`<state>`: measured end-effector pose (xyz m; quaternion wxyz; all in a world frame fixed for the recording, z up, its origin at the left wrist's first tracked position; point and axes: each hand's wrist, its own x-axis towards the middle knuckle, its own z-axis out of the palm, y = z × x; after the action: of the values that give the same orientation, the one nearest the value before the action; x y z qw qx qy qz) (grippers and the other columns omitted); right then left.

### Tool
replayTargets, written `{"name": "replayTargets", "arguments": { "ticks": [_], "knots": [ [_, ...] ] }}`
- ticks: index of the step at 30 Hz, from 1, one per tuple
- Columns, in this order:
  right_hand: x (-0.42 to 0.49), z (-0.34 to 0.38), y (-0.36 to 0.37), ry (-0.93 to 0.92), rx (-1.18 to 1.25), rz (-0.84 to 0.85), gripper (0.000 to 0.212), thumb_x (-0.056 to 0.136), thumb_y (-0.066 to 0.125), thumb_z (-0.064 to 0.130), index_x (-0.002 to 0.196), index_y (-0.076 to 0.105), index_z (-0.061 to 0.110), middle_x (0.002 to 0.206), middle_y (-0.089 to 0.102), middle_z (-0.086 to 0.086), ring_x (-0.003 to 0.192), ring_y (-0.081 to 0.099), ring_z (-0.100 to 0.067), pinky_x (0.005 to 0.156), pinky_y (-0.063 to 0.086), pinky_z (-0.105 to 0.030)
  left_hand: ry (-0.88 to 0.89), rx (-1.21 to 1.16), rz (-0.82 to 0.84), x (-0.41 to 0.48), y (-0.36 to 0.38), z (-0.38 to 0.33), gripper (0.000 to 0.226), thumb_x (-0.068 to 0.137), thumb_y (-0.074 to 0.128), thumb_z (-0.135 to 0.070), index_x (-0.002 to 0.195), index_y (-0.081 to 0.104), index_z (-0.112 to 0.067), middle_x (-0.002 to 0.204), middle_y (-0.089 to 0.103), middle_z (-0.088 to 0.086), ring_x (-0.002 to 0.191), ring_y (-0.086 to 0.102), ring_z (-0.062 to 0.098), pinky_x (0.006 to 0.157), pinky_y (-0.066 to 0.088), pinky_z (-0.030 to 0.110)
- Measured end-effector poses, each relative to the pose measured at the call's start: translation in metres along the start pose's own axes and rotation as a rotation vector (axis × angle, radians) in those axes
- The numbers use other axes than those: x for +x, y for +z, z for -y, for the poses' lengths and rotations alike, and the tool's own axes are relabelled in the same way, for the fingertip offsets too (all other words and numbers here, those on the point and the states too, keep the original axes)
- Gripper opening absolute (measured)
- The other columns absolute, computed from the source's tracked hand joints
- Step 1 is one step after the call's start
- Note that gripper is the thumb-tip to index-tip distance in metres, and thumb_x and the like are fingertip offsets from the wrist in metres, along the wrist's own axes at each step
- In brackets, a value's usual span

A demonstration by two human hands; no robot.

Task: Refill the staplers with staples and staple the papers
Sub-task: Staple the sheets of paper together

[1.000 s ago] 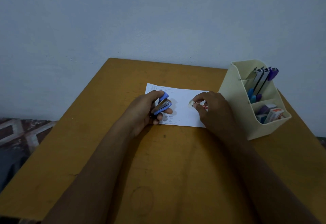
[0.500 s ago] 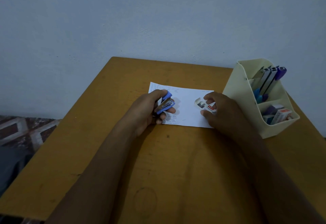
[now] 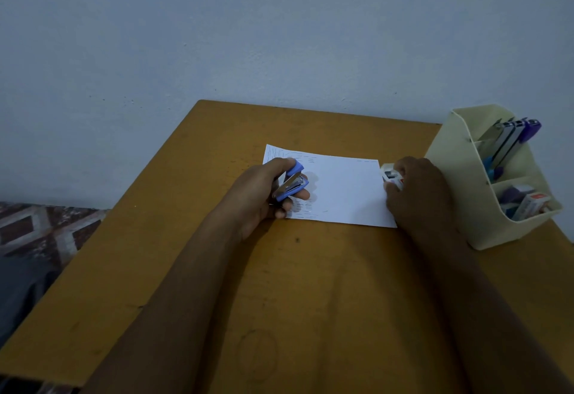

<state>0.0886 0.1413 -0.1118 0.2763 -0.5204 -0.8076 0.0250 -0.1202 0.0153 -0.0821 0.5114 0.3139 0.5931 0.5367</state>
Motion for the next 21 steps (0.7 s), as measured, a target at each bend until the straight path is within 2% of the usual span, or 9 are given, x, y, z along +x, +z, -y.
{"name": "replayTargets", "arguments": {
  "ticks": [6,10,12,14,16,18,21],
  "knots": [
    [-0.002,0.004,0.001,0.095,-0.093,-0.078,0.025,0.087,0.058,0.022,0.103,0.057,0.002,0.105,0.057,-0.019,0.097,0.052,-0.034,0.08,0.043,-0.037,-0.004,-0.003,-0.004,0.0,0.001,0.0,0.03,0.097,0.045,-0.034,0.097,0.065,-0.012,0.085,0.072,0.017,0.053,0.048,0.018,0.044,0.04,0.025],
    [-0.003,0.004,0.001,0.005,-0.076,-0.118,0.028,0.086,0.057,0.03,0.101,0.059,0.006,0.102,0.06,-0.015,0.095,0.051,-0.033,0.083,0.039,-0.038,-0.007,-0.004,-0.012,0.0,0.001,-0.001,0.031,0.097,0.045,-0.034,0.098,0.065,-0.011,0.085,0.072,0.017,0.052,0.048,0.018,0.044,0.04,0.025],
    [-0.006,0.003,-0.003,-0.107,0.023,-0.025,0.034,0.084,0.062,0.035,0.109,0.06,0.013,0.11,0.061,-0.008,0.104,0.05,-0.029,0.089,0.037,-0.036,-0.007,-0.001,-0.01,0.0,0.001,-0.001,0.032,0.097,0.045,-0.034,0.099,0.065,-0.01,0.085,0.072,0.017,0.052,0.048,0.017,0.044,0.04,0.025],
    [-0.01,0.006,-0.008,-0.248,0.123,0.207,0.039,0.083,0.063,0.039,0.118,0.057,0.023,0.121,0.058,0.002,0.116,0.046,-0.021,0.099,0.034,-0.034,-0.009,-0.002,-0.014,-0.001,0.0,-0.001,0.031,0.098,0.045,-0.034,0.098,0.065,-0.011,0.085,0.072,0.017,0.053,0.048,0.018,0.044,0.04,0.025],
    [-0.016,0.011,-0.013,-0.335,0.186,0.408,0.041,0.08,0.066,0.043,0.117,0.057,0.028,0.125,0.055,0.008,0.12,0.043,-0.014,0.105,0.033,-0.036,-0.006,-0.006,-0.018,-0.001,0.0,-0.002,0.029,0.097,0.045,-0.034,0.097,0.064,-0.012,0.084,0.072,0.017,0.052,0.048,0.018,0.044,0.04,0.025],
    [-0.019,0.015,-0.016,-0.373,0.22,0.474,0.041,0.077,0.07,0.044,0.114,0.06,0.03,0.124,0.056,0.01,0.118,0.044,-0.012,0.104,0.035,-0.038,0.0,-0.012,-0.022,-0.002,0.0,-0.002,0.028,0.097,0.045,-0.033,0.096,0.064,-0.013,0.084,0.072,0.017,0.052,0.048,0.018,0.044,0.04,0.025],
    [-0.018,0.019,-0.017,-0.387,0.214,0.485,0.038,0.078,0.07,0.042,0.113,0.06,0.03,0.124,0.057,0.012,0.117,0.044,-0.008,0.103,0.034,-0.029,0.003,-0.019,-0.027,-0.002,0.0,-0.003,0.029,0.097,0.046,-0.032,0.097,0.065,-0.011,0.083,0.072,0.017,0.052,0.048,0.019,0.045,0.04,0.026]
  ]
}}
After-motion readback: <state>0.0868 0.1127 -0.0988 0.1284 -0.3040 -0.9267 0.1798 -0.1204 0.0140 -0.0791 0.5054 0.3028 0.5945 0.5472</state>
